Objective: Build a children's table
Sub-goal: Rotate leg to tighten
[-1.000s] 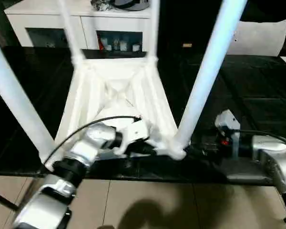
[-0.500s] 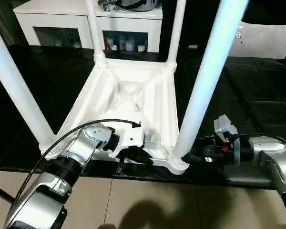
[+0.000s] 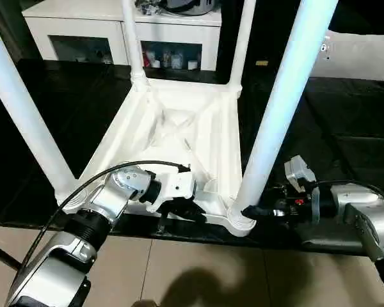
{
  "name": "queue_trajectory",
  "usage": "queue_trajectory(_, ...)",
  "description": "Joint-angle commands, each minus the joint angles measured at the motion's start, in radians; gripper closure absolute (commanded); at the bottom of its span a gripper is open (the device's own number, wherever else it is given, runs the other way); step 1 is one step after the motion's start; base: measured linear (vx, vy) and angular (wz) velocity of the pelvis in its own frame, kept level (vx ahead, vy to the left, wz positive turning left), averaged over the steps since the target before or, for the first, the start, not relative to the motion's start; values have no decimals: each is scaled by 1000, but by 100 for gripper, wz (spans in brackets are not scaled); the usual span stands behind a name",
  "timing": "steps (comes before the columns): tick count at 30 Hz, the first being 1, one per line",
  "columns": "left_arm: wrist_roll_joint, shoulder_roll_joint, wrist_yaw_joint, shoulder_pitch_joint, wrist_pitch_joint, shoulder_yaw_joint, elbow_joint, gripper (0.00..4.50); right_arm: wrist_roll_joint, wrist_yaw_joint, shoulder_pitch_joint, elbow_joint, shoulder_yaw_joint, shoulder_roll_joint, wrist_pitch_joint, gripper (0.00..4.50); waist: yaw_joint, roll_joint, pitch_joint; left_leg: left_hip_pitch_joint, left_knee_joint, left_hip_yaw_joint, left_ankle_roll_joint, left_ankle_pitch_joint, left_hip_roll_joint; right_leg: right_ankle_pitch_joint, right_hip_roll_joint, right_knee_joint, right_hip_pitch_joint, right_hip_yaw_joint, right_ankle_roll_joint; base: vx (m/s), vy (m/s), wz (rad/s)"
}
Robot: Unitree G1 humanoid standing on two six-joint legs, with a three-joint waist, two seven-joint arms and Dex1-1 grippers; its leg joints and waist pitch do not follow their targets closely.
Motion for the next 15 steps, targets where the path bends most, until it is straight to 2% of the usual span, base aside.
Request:
queue_trajectory(1, 16, -36, 52, -8, 62, -10, -20, 450, 48, -80, 8, -65, -12, 50, 60, 257, -5, -7, -71, -1, -65, -2, 63, -123, 31, -315, -63, -60, 65, 53, -146, 0, 0, 0)
queue_trajectory(2, 20, -48, 83, -13, 86, -4, -22, 450, 34, -128, 9, -75, -11, 68, 75, 257, -8, -4, -70, 0, -67, -3, 53, -134, 29, -338, -63, -64, 65, 52, -138, 0, 0, 0)
queue_trajectory(3, 24, -68, 133, -20, 124, 8, -24, 450, 5, -200, 6, -80, -7, 93, 93, 257, -13, -7, -67, -1, -69, -2, 45, -139, 29, -349, -61, -66, 64, 52, -131, 0, 0, 0)
queue_trajectory(4, 20, -118, 230, -35, 191, 37, -23, 450, -51, -348, -11, -67, -9, 152, 134, 257, -19, -7, -63, 4, -70, -2, 32, -166, 25, -408, -62, -76, 61, 49, -116, 0, 0, 0)
queue_trajectory(5, 17, -134, 258, -40, 212, 45, -22, 450, -60, -398, -20, -58, -19, 177, 155, 257, -25, -8, -60, 3, -70, -2, 21, -175, 22, -440, -61, -79, 61, 46, -104, 0, 0, 0)
queue_trajectory(6, 15, -147, 280, -44, 230, 52, -22, 450, -64, -440, -28, -50, -29, 198, 175, 257, -34, -10, -57, 7, -69, -5, 6, -207, 13, -538, -63, -95, 62, 36, -66, 0, 0, 0)
queue_trajectory(7, 14, -161, 305, -48, 248, 59, -21, 450, -66, -481, -38, -42, -40, 218, 202, 258, -44, -10, -59, 3, -68, -8, 4, -214, 9, -580, -63, -102, 68, 30, -33, 0, 0, 0)
queue_trajectory(8, 13, -184, 346, -55, 281, 70, -18, 450, -77, -533, -48, -38, -49, 246, 225, 258, -56, -10, -60, 4, -68, -8, 9, -215, 9, -577, -60, -107, 64, 30, -21, 0, 0, 0)
queue_trajectory(9, 13, -199, 374, -59, 303, 77, -16, 450, -85, -566, -54, -37, -54, 264, 237, 259, -67, -10, -61, 4, -66, -7, 14, -219, 7, -569, -58, -110, 61, 28, -23, 0, 0, 0)
queue_trajectory(10, 22, -227, 436, -70, 330, 87, -3, 450, -114, -645, -71, -25, -66, 302, 251, 259, -69, -4, -61, 4, -66, -9, 17, -219, 5, -563, -58, -110, 62, 27, -25, 0, 0, 0)
queue_trajectory(12, 32, -257, 503, -82, 353, 98, 15, 450, -144, -738, -91, -6, -82, 346, 260, 259, -83, -8, -62, 0, -64, -8, 17, -217, 2, -557, -54, -111, 62, 23, -25, 0, 0, 0)
queue_trajectory(13, 41, -285, 563, -89, 379, 116, 21, 450, -162, -833, -111, 14, -106, 390, 267, 259, -86, -6, -62, 5, -61, -6, 22, -213, -1, -562, -53, -114, 58, 24, -20, 0, 0, 0)
queue_trajectory(14, 43, -293, 581, -91, 387, 123, 23, 450, -167, -860, -117, 22, -114, 402, 265, 259, -91, -6, -63, 2, -62, -7, 24, -208, 0, -557, -53, -113, 58, 23, -25, 0, 0, 0)
queue_trajectory(15, 55, -316, 636, -97, 402, 134, 32, 450, -192, -940, -137, 60, -131, 435, 220, 259, -91, -6, -64, 2, -62, -7, 28, -205, -1, -552, -53, -116, 59, 22, -23, 0, 0, 0)
